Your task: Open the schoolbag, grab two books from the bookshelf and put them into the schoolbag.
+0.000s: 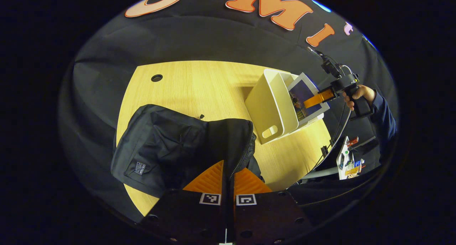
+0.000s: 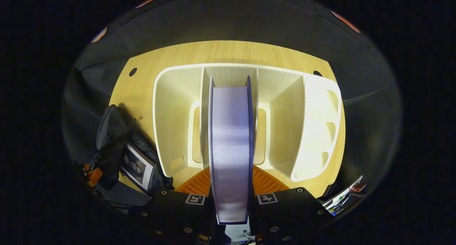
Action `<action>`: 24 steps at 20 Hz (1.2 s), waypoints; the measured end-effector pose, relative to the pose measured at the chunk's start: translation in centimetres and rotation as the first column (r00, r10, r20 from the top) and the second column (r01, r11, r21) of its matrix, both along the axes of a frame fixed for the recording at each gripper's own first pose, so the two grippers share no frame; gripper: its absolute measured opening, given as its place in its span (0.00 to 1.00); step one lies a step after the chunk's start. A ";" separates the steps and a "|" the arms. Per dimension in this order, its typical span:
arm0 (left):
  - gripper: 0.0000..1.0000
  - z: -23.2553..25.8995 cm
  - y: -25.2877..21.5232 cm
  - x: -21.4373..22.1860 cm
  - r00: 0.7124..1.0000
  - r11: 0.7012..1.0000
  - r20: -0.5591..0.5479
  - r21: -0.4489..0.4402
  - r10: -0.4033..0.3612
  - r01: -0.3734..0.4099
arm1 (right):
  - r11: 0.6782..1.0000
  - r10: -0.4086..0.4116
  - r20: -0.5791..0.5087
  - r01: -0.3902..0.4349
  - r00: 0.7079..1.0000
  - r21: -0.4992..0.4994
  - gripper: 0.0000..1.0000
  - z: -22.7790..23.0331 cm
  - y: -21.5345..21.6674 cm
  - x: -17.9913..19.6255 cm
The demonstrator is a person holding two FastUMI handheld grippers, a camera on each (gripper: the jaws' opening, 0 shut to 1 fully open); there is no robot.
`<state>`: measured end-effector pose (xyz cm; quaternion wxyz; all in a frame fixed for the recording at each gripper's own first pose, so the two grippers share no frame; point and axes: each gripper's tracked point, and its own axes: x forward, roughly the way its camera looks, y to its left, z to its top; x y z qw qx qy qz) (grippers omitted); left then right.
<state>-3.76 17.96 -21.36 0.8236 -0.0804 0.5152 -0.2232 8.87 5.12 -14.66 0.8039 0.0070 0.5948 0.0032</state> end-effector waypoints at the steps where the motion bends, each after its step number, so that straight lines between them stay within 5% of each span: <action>1: 0.02 0.0 -0.1 0.1 1.000 1.000 0.003 -0.001 -0.006 0.006 | 1.000 -0.005 0.005 0.005 1.000 0.010 0.38 0.2 0.2 -0.5; 13: 0.02 -0.5 -0.6 -0.1 0.997 0.997 -0.001 -0.022 -0.077 0.077 | 0.999 -0.022 0.011 0.021 1.000 0.045 0.37 0.4 0.9 -8.5; 24: 0.02 -0.9 -0.9 0.0 0.992 0.992 -0.006 -0.008 -0.123 0.123 | 0.974 -0.138 0.035 0.130 0.990 0.183 0.37 -0.4 2.2 -16.3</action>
